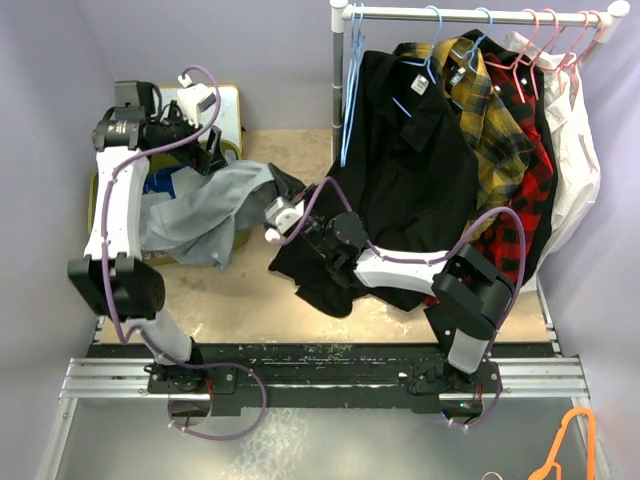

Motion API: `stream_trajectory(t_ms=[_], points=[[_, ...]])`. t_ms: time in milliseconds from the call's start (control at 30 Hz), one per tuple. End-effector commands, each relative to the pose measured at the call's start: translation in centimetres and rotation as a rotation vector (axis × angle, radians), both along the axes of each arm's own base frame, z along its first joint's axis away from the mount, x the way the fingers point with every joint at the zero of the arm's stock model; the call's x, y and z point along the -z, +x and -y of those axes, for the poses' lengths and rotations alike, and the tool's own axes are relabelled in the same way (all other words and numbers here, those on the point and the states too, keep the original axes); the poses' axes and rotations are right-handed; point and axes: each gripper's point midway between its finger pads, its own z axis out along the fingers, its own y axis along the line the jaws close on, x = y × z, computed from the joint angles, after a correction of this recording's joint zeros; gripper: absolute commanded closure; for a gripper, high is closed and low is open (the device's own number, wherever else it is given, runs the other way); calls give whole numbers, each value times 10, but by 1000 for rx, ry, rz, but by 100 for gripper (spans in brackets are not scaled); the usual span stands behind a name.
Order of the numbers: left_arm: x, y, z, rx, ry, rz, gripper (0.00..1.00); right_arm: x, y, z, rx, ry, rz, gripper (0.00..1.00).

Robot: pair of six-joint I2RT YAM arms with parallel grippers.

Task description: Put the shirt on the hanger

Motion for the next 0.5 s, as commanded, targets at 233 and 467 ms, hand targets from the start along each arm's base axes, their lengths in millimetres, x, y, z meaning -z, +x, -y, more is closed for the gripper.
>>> stream_trajectory(t_ms=[233,467], points=[[-82,-145,-5,193,281,208,1,39,56,61,122,251,-374,100],[-37,-198,-2,263,312,120,1,58,59,57,112,248,-442,100]])
